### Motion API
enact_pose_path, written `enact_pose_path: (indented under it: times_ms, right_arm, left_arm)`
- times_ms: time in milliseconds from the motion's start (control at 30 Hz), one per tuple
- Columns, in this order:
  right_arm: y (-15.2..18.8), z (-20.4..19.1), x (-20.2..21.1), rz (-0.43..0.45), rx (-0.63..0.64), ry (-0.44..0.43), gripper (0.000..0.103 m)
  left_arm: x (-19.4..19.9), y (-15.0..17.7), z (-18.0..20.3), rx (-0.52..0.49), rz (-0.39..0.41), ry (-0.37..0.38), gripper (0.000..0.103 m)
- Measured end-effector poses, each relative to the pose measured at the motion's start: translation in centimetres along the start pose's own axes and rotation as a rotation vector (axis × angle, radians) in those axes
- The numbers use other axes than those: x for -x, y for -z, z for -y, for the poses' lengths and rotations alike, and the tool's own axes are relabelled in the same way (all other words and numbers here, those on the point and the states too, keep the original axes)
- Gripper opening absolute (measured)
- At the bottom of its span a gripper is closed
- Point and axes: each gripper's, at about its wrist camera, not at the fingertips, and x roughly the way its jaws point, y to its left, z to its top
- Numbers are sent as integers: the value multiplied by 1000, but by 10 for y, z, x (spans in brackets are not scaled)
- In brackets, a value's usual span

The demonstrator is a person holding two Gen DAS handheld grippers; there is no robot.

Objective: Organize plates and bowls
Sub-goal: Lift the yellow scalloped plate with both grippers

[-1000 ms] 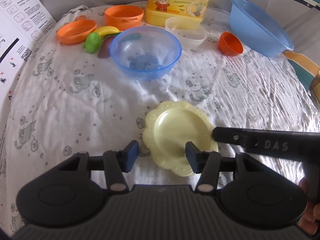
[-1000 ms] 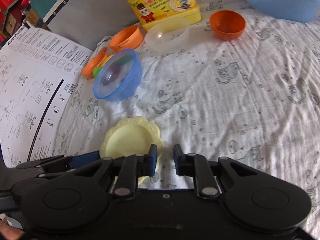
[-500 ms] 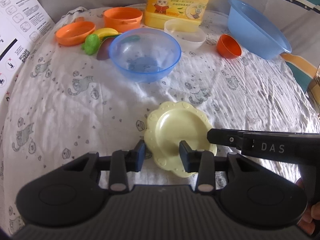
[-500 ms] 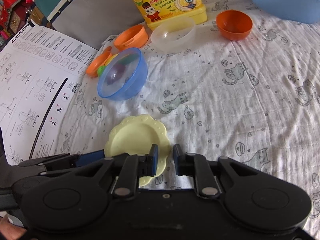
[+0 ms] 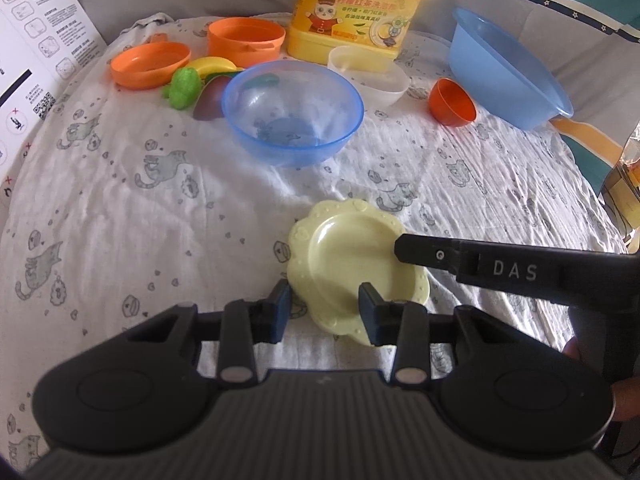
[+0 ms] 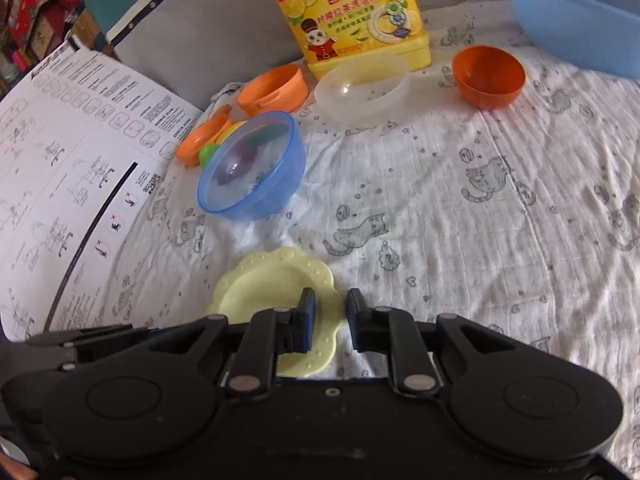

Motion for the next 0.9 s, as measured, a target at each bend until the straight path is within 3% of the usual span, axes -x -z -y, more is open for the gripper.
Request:
enact_pose_path:
  times_ms: [400, 567, 900]
  right_arm:
    - [4, -21, 5, -38, 17, 83, 21]
    - [1, -18, 9, -61, -27, 68, 22]
    - [0, -18, 48, -20, -56, 46, 22]
  left_arm:
    - [-1, -7, -2, 94, -13, -28, 30]
    - [7, -11, 2, 93, -10, -37, 28]
    - [38, -13, 21, 69, 28, -46, 28]
